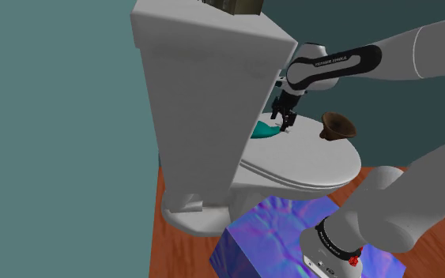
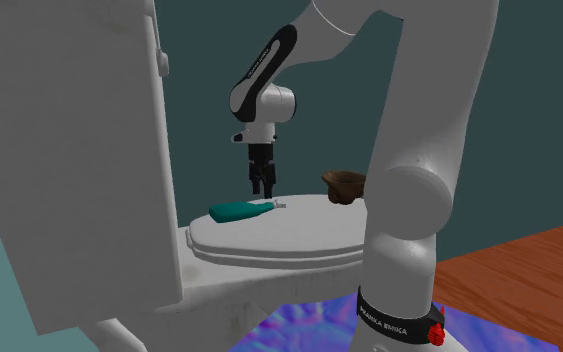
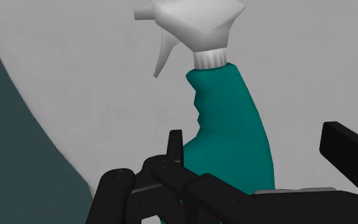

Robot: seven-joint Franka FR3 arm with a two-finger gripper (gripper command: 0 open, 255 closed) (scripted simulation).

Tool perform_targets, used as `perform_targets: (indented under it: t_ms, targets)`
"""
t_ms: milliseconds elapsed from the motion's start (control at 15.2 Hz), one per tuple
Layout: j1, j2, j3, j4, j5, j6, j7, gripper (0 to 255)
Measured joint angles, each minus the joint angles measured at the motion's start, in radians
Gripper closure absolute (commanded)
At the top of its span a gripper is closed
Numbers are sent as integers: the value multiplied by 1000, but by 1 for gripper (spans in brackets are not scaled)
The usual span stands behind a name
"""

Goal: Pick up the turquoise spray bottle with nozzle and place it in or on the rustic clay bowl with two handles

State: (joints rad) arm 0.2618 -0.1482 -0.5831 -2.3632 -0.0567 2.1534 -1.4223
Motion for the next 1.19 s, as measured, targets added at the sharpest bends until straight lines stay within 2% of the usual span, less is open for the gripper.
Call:
perform_targets:
  t_ms: [528, 924, 990, 1188]
  targets:
    - [10, 83, -15, -42, 52, 117, -75, 0]
    - [12, 89, -14, -46, 57, 127, -77, 0]
    - [12, 89, -14, -46, 57, 127, -77, 255]
    - [11, 88, -14, -44, 56, 129, -77, 255]
